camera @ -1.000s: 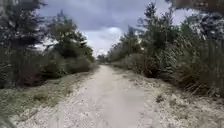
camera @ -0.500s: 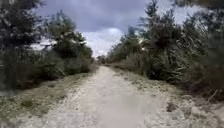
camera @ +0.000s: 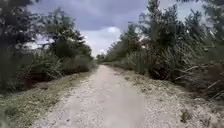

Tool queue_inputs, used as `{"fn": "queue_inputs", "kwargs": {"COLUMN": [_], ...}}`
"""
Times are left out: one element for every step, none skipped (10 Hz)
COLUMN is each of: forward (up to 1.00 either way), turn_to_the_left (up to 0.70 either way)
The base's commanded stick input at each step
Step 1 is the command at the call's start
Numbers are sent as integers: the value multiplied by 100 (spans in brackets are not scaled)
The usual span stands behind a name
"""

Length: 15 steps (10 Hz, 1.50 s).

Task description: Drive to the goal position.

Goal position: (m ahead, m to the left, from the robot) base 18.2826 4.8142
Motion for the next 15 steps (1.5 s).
{"fn": "queue_inputs", "kwargs": {"forward": [50, 50, 50, 50, 50, 50, 50, 50, 50, 50, 50, 50, 50, 50, 50], "turn_to_the_left": [1, 1, 1, 1, 1, 1, 1, 1, 1, 1, 1, 1, 1, 1, 1]}}
